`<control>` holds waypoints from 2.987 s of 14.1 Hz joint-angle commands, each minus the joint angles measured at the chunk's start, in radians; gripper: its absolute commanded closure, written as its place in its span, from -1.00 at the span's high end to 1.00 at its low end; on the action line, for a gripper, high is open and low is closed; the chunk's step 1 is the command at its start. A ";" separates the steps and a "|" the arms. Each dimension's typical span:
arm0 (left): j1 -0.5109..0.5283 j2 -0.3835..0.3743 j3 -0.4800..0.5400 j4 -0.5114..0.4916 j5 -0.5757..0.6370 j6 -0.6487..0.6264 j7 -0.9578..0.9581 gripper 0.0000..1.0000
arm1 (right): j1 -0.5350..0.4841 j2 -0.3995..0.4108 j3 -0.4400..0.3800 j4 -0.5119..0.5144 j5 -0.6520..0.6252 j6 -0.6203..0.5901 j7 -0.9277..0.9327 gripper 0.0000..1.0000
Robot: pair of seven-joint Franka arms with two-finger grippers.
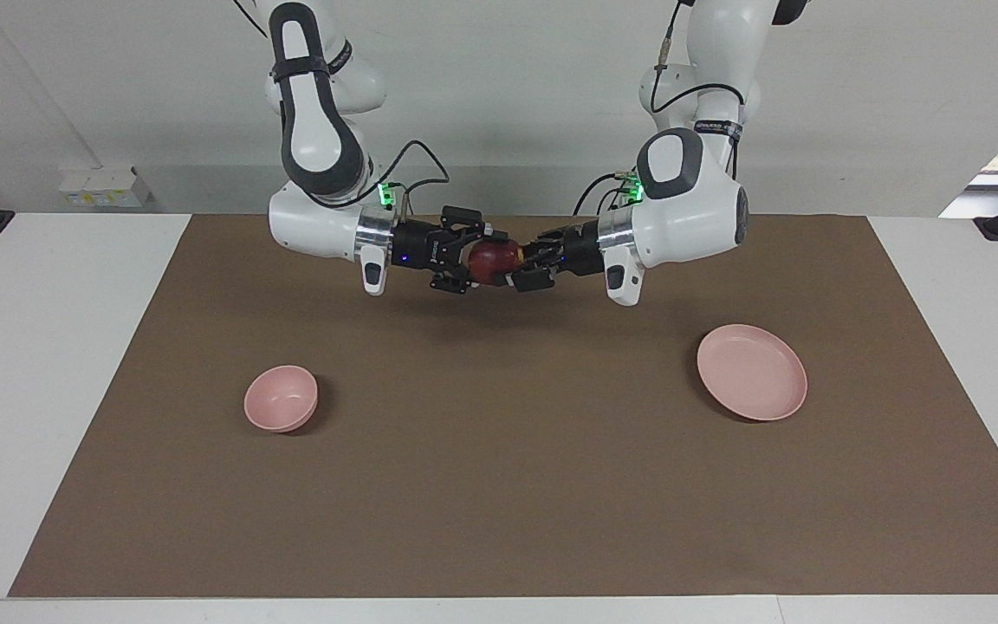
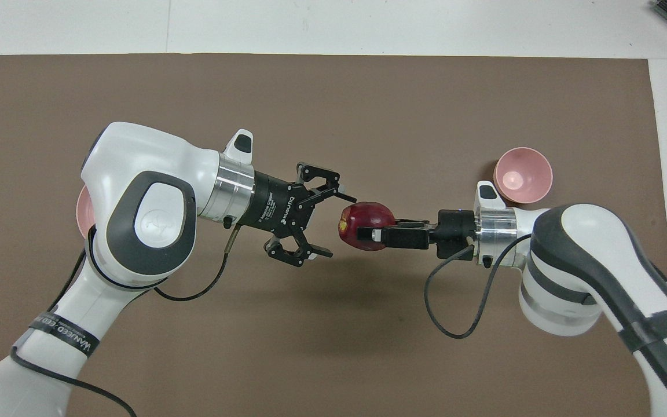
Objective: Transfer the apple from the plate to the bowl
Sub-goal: 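Carry the apple with the right gripper toward the cup while the left gripper withdraws, then lower the apple into the small pink cup and open the right gripper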
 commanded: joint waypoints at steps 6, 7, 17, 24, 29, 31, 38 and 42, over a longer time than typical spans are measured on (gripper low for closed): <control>0.017 -0.018 0.022 -0.005 0.292 -0.010 -0.018 1.00 | -0.082 0.012 0.001 0.006 -0.279 -0.025 -0.004 -0.17; 0.023 -0.018 0.023 -0.005 0.368 -0.006 -0.016 1.00 | -0.085 0.015 0.000 0.021 -0.343 -0.022 0.004 -0.17; 0.221 0.030 0.023 0.093 0.879 -0.004 0.422 1.00 | -0.091 0.057 0.000 0.193 -1.254 -0.015 0.355 -0.17; 0.316 0.005 0.027 0.246 1.096 -0.221 0.736 1.00 | -0.094 0.127 0.000 0.313 -1.765 0.074 0.448 -0.17; 0.326 -0.035 0.053 0.343 1.113 -0.425 0.898 1.00 | -0.148 0.173 0.001 0.299 -1.936 0.218 0.450 -0.17; 0.326 -0.053 0.051 0.404 1.105 -0.460 0.910 1.00 | -0.150 0.198 0.000 0.300 -1.963 0.269 0.450 -0.16; 0.326 -0.144 0.059 0.334 1.084 -0.421 0.963 1.00 | -0.203 0.251 0.001 0.283 -2.054 0.371 0.453 0.14; 0.319 -0.145 0.059 0.339 1.084 -0.432 0.949 1.00 | -0.183 0.245 0.003 0.271 -2.045 0.351 0.499 0.00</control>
